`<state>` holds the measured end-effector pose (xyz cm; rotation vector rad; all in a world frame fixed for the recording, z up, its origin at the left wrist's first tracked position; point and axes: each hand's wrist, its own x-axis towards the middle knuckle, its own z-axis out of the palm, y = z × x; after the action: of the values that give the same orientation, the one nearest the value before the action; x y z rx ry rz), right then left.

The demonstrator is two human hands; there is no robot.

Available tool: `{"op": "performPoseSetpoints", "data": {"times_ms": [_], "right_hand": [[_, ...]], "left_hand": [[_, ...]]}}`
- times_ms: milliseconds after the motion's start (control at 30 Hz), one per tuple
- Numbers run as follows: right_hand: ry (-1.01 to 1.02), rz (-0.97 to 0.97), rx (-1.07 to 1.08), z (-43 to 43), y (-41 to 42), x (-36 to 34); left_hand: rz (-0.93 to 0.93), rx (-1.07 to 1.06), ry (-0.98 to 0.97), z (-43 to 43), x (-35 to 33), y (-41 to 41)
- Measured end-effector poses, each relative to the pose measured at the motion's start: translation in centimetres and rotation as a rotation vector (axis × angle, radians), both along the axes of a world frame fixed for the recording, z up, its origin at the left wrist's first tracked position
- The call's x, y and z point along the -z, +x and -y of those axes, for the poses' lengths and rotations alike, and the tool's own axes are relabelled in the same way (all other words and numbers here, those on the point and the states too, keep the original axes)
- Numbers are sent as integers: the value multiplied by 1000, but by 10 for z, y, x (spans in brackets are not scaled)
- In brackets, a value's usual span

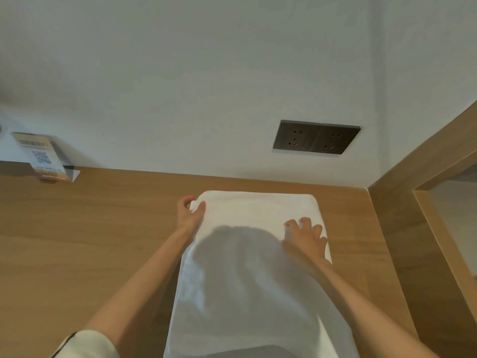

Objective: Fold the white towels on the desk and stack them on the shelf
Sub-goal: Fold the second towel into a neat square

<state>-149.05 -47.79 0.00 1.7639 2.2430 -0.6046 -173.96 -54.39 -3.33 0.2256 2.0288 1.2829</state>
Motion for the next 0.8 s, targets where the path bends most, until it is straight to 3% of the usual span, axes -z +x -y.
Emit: {"op": "performPoseSetpoints", "data": {"times_ms": [133,267,400,467,600,800], "right_hand": [[13,38,106,-7,9,2],[-89,27,186,-9,21,10],[-69,27,191,-6,26,13],[14,49,171,-4,28,12],[222,99,9,-3,32,14],[296,13,-29,1,35,14]], "left_hand": [[119,-136,-41,-4,-6,-4],[-176,-19,-84,13,4,2],[-405,155,-101,26,12,6],[-382,187,-107,27,11,9],[-233,60,-184,23,0,11],[-125,-52,-99,16,1,4]]}}
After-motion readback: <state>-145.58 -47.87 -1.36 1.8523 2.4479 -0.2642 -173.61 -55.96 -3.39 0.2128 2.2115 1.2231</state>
